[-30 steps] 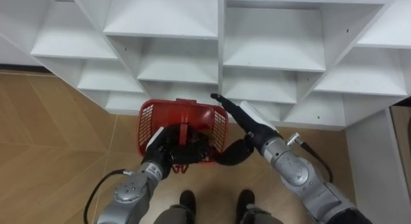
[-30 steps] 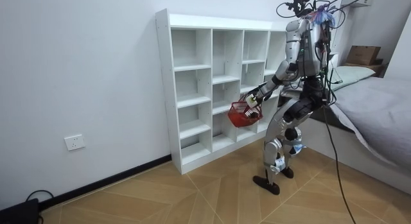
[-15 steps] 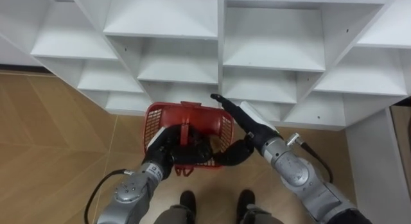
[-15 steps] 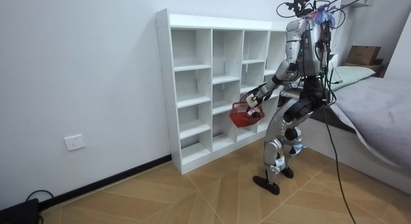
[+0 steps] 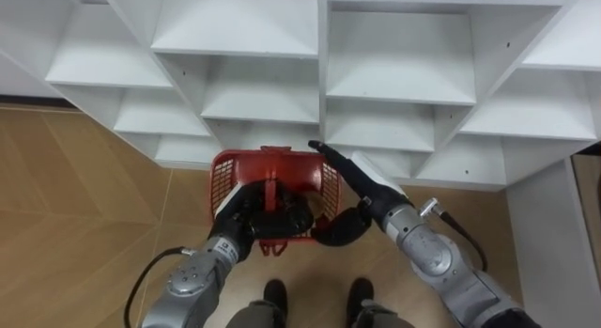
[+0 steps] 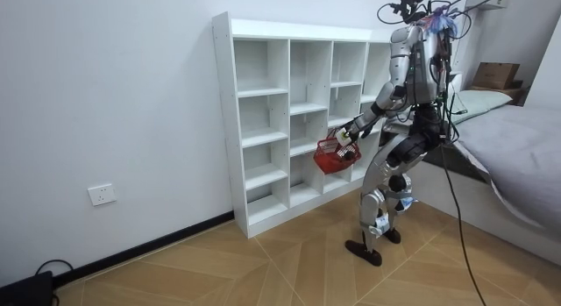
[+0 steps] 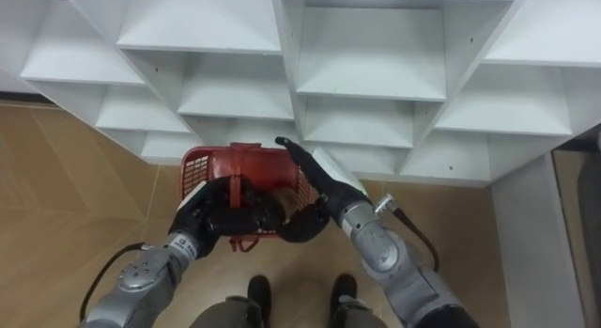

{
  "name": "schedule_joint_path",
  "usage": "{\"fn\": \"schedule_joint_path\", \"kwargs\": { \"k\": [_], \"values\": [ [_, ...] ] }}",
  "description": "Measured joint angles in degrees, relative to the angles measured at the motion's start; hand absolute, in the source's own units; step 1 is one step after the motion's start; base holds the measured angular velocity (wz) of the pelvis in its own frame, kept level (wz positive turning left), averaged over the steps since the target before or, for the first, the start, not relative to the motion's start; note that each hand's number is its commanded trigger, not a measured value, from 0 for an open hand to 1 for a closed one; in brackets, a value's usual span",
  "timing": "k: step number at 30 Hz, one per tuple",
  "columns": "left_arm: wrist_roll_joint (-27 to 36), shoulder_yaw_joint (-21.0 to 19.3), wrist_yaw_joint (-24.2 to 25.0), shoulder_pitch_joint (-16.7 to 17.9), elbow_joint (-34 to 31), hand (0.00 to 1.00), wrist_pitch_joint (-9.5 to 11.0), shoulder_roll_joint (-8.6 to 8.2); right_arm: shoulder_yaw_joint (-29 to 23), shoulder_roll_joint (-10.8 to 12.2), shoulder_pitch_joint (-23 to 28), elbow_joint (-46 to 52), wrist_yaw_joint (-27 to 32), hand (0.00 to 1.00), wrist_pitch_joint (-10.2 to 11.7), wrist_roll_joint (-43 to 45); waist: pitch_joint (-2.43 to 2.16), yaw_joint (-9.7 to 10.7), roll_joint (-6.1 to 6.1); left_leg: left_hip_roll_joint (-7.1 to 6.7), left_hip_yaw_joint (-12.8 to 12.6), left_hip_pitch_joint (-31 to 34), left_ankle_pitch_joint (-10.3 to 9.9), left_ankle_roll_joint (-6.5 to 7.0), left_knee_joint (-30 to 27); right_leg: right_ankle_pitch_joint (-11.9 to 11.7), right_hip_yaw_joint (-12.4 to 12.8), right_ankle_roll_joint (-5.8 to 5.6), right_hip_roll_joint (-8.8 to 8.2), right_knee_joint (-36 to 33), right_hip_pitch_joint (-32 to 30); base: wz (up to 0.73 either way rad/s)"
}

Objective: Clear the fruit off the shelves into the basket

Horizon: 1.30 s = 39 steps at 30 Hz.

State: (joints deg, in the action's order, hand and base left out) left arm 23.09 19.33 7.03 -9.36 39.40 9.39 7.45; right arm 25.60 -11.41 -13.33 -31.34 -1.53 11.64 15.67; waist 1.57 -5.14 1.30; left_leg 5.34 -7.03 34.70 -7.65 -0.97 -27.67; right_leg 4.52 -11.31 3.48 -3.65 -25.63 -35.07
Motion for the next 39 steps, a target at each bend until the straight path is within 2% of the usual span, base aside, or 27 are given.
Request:
{"fn": "schedule_joint_path", "kwargs": {
  "k": [8,15,18,20,23,25,27,32,34,39],
  "values": [
    [-0.27,-0.35,-0.28,0.46,2.17,1.0,-0.01,0.53,-0.26,-1.27,0.52,-0.39,0.02,0.0,-0.47,-6.25,0.03,-0.04,-0.06,-0.07,-0.18,-2.43,0.04,-0.03,1.18,0.01,0.08,-0.05,0.16,1.1,2.28,0.0],
    [-0.69,-1.29,-1.36,3.67,5.78,1.0,-0.16,1.78,-3.19,-1.38,4.61,-3.73,0.17,0.0,-0.56,-7.95,0.05,0.37,-0.49,-0.29,-0.57,-7.8,0.68,-0.5,4.85,0.25,0.1,-0.3,0.34,3.32,6.95,0.0],
    [-4.68,-1.52,-1.78,5.98,6.27,1.0,-0.18,2.98,-3.87,-1.95,7.65,-3.82,0.29,0.0,-0.54,-8.01,-0.08,0.37,-0.86,-0.38,-0.8,-10.44,0.81,-0.75,6.71,0.62,0.28,-0.35,0.54,4.17,9.05,-0.01],
    [-5.57,-2.41,-1.77,7.65,6.9,1.0,-0.17,3.09,-4.74,-2.12,9.44,-4.16,0.75,0.0,-0.54,-8.02,-0.14,0.4,-0.9,-0.38,-0.86,-12.47,0.93,-0.97,8.09,0.65,0.37,-0.38,0.86,5.34,10.92,-0.02],
    [-6.88,-5.1,-1.63,10.38,8.69,1.0,-0.17,3.04,-6.64,-2.18,12.38,-4.42,1.0,0.0,-0.52,-8.61,-0.39,0.48,-1.19,-0.35,-0.89,-15.9,1.21,-1.37,10.52,0.62,0.31,-0.38,1.27,7.37,14.13,0.0],
    [-10.15,-8.0,-1.53,12.76,10.13,1.0,-0.21,3.26,-8.79,-2.22,14.76,-3.41,1.05,0.0,-0.51,-8.62,-0.82,0.76,-1.44,-0.24,-0.78,-18.3,1.21,-1.41,11.53,0.96,0.1,-0.34,1.53,8.37,16.58,0.0],
    [-10.41,-9.36,-1.66,14.71,10.09,1.0,-0.21,3.55,-9.98,-2.32,15.84,-3.42,1.66,0.0,-0.46,-8.61,-1.26,1.27,-1.72,-0.14,-0.77,-19.79,1.21,-1.46,12.33,1.0,-0.05,-0.28,1.71,9.21,18.21,0.04],
    [-11.57,-10.3,-2.23,18.17,10.25,1.0,-0.25,3.62,-12.34,-2.27,18.17,-3.91,4.18,0.0,-0.43,-8.57,-1.42,1.82,-1.78,-0.62,-0.85,-25.52,1.11,-1.53,15.25,1.39,0.05,-0.42,1.72,10.72,23.19,0.0],
    [-11.56,-10.5,-2.75,18.54,11.58,1.0,-0.27,3.54,-13.44,-2.03,20.09,-4.03,4.59,0.0,-0.45,-8.62,-1.46,1.89,-1.75,-0.88,-0.86,-28.13,1.09,-1.51,16.55,2.2,0.26,-1.26,1.7,11.3,25.53,0.0],
    [-11.51,-13.34,-3.03,20.19,12.72,1.0,-0.3,3.38,-14.09,-1.64,21.68,-6.49,4.38,0.0,-0.47,-8.7,-1.66,2.23,-2.07,-0.98,-0.85,-31.38,0.69,-1.47,17.58,2.44,0.38,-1.75,1.86,12.98,29.04,0.0]
  ]
}}
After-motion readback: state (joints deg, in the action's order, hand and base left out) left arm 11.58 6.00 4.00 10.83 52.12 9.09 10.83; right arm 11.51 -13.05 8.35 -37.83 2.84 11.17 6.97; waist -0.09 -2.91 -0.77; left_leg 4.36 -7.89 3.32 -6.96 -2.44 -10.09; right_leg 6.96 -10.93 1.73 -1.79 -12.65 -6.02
